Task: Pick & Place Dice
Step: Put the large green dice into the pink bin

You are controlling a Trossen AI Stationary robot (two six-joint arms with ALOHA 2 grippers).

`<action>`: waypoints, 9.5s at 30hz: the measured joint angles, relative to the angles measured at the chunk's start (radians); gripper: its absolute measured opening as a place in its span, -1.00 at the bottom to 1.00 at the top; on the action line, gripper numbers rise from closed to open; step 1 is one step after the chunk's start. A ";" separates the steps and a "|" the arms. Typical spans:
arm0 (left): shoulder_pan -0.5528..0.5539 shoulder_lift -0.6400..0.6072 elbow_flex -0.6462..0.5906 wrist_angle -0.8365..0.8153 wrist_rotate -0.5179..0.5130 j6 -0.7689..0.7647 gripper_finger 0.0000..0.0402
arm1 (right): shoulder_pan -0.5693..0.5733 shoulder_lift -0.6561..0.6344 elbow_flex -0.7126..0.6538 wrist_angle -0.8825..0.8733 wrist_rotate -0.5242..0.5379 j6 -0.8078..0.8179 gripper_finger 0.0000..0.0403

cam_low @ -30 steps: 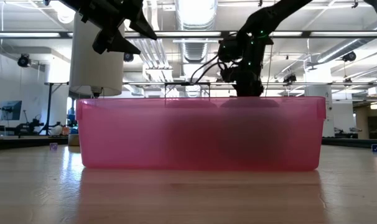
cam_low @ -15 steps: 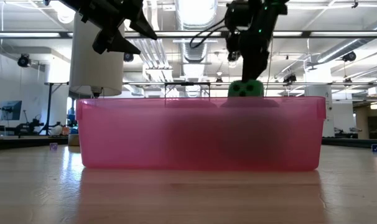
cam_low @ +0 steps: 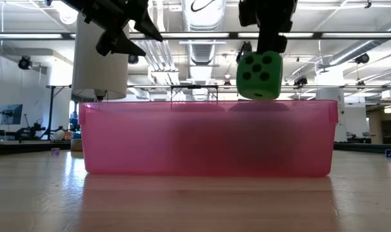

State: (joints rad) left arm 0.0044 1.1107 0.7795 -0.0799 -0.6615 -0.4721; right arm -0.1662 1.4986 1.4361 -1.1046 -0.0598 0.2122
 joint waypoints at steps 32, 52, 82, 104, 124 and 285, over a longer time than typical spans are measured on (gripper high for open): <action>0.000 0.000 0.000 0.000 0.000 0.000 0.75 | 0.246 -0.006 0.000 0.041 0.050 0.182 0.62; -0.089 0.000 0.000 0.040 0.391 0.222 0.74 | 0.245 -0.006 0.000 0.041 0.051 0.181 0.62; -0.238 0.000 0.000 0.023 0.449 0.413 0.76 | 0.247 -0.006 0.000 0.041 0.051 0.181 0.62; -0.238 0.000 0.000 0.022 0.449 0.411 0.76 | 0.235 -0.096 0.001 0.040 0.151 0.123 0.48; -0.238 0.000 0.000 0.000 0.448 0.410 0.73 | 0.161 -0.083 0.001 0.091 0.112 0.173 0.45; 0.063 0.000 0.000 -0.003 0.146 0.131 0.74 | -0.442 0.319 -0.049 0.349 -0.202 -0.827 0.99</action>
State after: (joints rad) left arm 0.0669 1.1105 0.7795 -0.0834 -0.5156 -0.3408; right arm -0.6083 1.8176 1.3869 -0.7559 -0.2619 -0.6147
